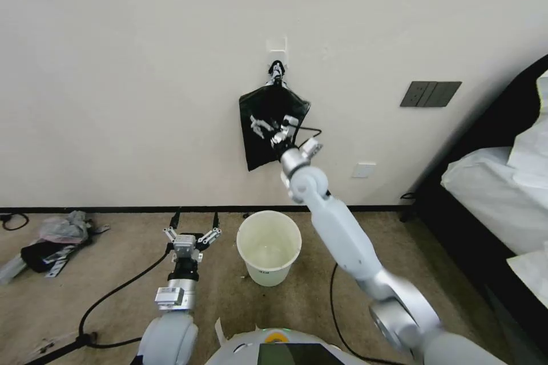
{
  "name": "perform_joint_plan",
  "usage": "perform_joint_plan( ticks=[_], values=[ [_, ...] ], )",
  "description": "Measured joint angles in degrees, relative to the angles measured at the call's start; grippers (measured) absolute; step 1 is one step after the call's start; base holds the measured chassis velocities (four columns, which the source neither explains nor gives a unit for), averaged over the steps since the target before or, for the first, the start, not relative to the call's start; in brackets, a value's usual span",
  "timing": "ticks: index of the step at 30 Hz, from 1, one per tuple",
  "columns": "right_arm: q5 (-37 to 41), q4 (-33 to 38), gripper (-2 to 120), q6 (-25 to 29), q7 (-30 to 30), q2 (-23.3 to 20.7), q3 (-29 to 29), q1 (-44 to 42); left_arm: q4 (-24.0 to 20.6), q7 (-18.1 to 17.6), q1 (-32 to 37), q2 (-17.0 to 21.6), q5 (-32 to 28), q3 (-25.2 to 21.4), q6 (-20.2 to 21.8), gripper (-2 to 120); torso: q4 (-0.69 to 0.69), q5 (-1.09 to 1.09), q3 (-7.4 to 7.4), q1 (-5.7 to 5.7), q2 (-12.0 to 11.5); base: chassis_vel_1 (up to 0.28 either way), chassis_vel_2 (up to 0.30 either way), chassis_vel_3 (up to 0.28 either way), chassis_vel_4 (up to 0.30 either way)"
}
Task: Place a trash bag onto the trash bin.
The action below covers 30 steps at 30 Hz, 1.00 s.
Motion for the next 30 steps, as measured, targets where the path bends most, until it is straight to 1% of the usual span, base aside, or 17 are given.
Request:
perform_joint_plan(
  ticks=[2, 10, 19, 22, 30],
  values=[
    [1.8, -2.9, 100, 0.6, -0.1, 0.5, 0.6, 2.1, 0.0, 0.0, 0.1, -0.1, 0.0, -0.2, 0.0, 100, 0.00, 0.00, 0.00, 0.00, 0.0, 0.000, 0.000, 0.000, 0.000],
    [2.7, -7.6, 100, 1.8, -1.4, 0.2, 3.4, 5.7, -0.1, 0.0, -0.3, 0.2, 0.0, -0.1, 0.0, 100, -0.02, 0.01, 0.00, 0.00, 0.0, 0.000, 0.000, 0.000, 0.000],
    [3.3, -8.4, 100, 2.1, -2.4, -0.4, 4.5, 7.6, -0.2, 0.0, -0.3, 0.4, 0.0, -0.1, 0.2, 100, -0.02, 0.01, 0.00, 0.00, 0.0, 0.000, 0.000, 0.000, 0.000],
    [3.3, -9.4, 100, 2.2, -3.3, 0.0, 4.2, 9.7, -0.7, 0.1, -0.1, 0.5, -0.1, -0.1, 0.3, 100, -0.01, 0.01, -0.01, 0.00, 0.0, 0.000, 0.000, 0.000, 0.000],
    [2.3, -9.6, 100, 2.2, -4.5, 0.1, 3.0, 10.7, -1.0, 0.1, 0.3, 0.4, -0.1, -0.5, 0.3, 100, 0.00, 0.00, 0.00, 0.00, 0.0, 0.000, 0.000, 0.000, 0.000]
  ],
)
